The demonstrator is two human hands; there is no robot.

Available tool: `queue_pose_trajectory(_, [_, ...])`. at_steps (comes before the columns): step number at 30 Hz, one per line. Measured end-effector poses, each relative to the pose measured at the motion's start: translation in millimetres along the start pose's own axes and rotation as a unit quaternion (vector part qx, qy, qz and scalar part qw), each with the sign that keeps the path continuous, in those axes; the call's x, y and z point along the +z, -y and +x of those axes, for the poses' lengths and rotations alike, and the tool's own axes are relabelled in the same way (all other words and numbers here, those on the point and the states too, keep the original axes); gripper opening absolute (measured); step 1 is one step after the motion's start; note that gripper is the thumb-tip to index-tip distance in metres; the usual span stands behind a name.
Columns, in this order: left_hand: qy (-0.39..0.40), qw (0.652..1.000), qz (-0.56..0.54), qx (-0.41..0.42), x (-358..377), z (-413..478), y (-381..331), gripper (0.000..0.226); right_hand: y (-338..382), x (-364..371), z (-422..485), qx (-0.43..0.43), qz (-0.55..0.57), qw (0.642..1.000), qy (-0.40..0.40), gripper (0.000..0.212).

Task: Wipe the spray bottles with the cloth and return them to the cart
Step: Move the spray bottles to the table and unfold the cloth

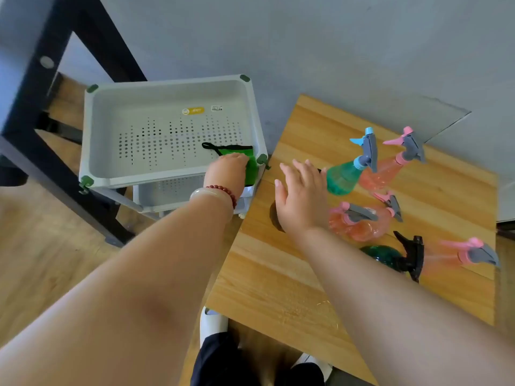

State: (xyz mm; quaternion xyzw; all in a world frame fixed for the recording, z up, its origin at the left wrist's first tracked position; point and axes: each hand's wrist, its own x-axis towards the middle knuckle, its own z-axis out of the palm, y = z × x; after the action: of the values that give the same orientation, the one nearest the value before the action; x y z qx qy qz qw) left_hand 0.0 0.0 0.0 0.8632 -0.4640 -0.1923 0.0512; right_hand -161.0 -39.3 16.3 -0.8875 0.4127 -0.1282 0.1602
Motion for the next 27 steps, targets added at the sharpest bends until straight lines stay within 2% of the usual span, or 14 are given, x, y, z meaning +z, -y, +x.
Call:
queue_pose_trajectory(3, [-0.009, 1.000, 0.007, -0.016, -3, 4, 3, 0.022, -2, 0, 0, -0.008, -0.012, 1.000, -0.016, 0.042])
queue_pose_trajectory(6, [-0.053, 0.998, -0.043, -0.014, -2, 1, 6, 0.023, 1, 1, -1, -0.008, -0.010, 1.000, -0.008, 0.043])
queue_pose_trajectory(8, [-0.075, 0.994, -0.075, 0.003, -1, -6, 7, 0.036, 0, -1, 0, -0.009, -0.016, 1.000, -0.012, 0.044])
queue_pose_trajectory(10, [-0.039, 0.998, -0.047, 0.004, 4, -8, 11, 0.055, 0, -1, -1, -0.009, -0.016, 1.000, -0.010, 0.045])
queue_pose_trajectory(11, [-0.028, 0.999, -0.031, 0.000, 6, -8, 13, 0.057, 0, 0, -1, -0.010, -0.014, 1.000, -0.007, 0.046])
queue_pose_trajectory(18, [-0.065, 0.996, -0.051, 0.021, 5, -6, 20, 0.038, -1, 2, -1, -0.016, -0.018, 1.000, -0.010, 0.046])
queue_pose_trajectory(23, [-0.158, 0.978, -0.131, 0.030, 11, -12, 22, 0.027, 0, 3, -1, -0.012, -0.020, 1.000, -0.013, 0.043])
queue_pose_trajectory(27, [-0.215, 0.965, -0.130, 0.076, 12, -19, 20, 0.020, 1, 4, -1, -0.011, -0.022, 1.000, -0.017, 0.037])
